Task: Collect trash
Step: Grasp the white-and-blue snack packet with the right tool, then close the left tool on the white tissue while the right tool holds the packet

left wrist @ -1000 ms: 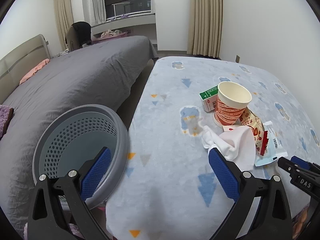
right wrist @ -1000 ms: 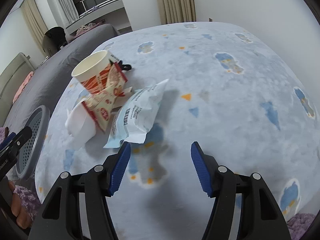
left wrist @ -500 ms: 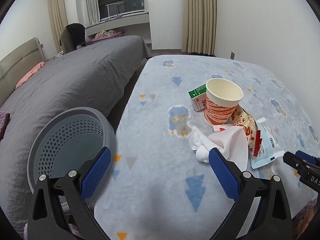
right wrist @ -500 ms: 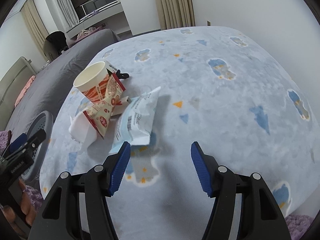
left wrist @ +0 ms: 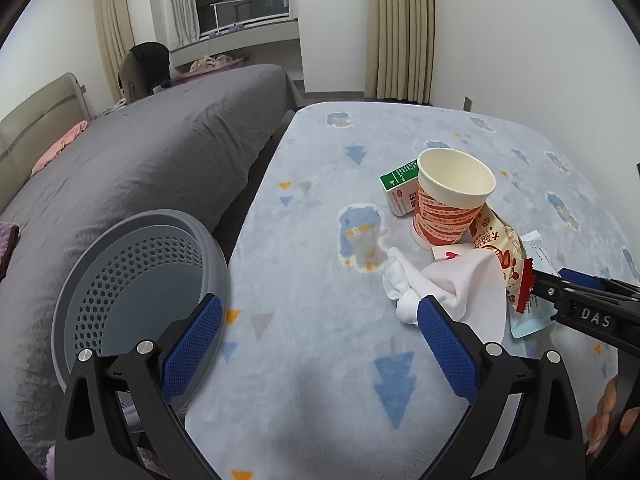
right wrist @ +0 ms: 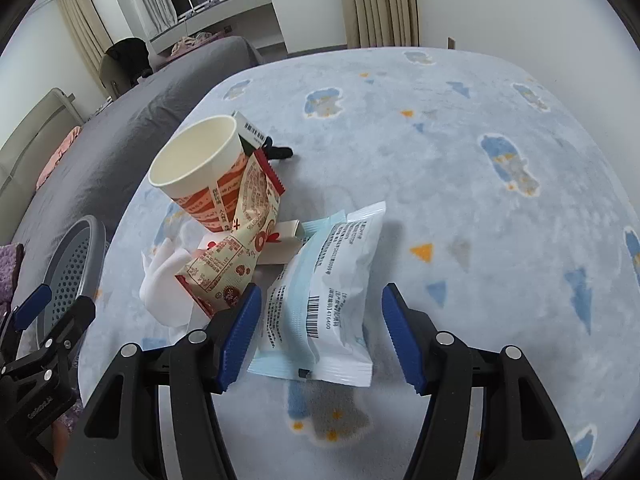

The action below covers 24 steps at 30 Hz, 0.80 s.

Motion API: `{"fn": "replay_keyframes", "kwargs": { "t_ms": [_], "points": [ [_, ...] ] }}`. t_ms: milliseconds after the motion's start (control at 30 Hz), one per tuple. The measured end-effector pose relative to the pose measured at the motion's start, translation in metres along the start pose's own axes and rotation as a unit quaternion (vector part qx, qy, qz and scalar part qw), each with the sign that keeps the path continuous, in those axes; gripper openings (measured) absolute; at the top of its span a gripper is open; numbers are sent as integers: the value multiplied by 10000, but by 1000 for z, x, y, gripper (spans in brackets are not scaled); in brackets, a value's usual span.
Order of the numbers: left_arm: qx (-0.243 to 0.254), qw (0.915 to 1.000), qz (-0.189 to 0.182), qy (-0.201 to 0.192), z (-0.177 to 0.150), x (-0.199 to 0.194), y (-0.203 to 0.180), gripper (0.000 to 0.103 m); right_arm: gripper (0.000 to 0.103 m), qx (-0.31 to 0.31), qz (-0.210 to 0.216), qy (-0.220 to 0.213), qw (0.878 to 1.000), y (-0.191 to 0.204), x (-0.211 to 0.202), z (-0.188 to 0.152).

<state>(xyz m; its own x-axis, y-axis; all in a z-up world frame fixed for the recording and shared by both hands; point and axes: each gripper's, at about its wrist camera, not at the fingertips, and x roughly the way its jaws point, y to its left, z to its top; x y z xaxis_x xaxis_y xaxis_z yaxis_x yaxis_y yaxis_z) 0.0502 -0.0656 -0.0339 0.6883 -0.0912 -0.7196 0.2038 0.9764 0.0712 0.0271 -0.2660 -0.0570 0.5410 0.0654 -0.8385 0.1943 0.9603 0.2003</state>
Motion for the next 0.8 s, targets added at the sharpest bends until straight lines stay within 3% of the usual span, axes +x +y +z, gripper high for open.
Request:
{"fn": "replay_keyframes", "kwargs": {
  "t_ms": [367, 800],
  "points": [
    [-2, 10000, -42, 51, 0, 3, 0, 96, 62, 4, -39, 292, 9996, 4, 23, 0],
    [6, 10000, -59, 44, -1, 4, 1, 96, 53, 77, -127, -46, 9999, -11, 1, -5]
  ]
}}
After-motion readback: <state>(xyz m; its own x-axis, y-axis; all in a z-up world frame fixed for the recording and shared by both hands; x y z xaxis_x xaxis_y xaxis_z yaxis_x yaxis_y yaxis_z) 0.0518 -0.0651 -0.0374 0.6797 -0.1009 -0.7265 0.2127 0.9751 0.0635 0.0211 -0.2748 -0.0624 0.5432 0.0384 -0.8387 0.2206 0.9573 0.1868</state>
